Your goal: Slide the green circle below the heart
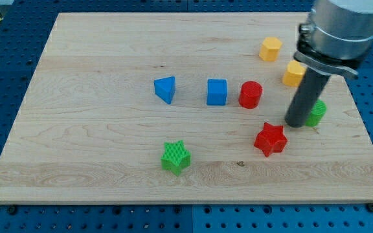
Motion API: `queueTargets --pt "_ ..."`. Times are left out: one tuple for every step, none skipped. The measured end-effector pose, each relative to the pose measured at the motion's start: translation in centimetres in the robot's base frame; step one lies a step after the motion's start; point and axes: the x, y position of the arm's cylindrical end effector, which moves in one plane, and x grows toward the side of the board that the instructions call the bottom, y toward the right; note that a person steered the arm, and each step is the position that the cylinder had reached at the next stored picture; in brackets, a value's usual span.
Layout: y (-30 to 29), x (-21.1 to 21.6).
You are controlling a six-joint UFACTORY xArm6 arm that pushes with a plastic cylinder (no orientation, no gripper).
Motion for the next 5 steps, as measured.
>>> queueTargets --pt "3.3 0.0" --pt "4.1 0.1" --pt "6.5 0.1" --pt "10.2 0.4" --pt "12.6 0.7"
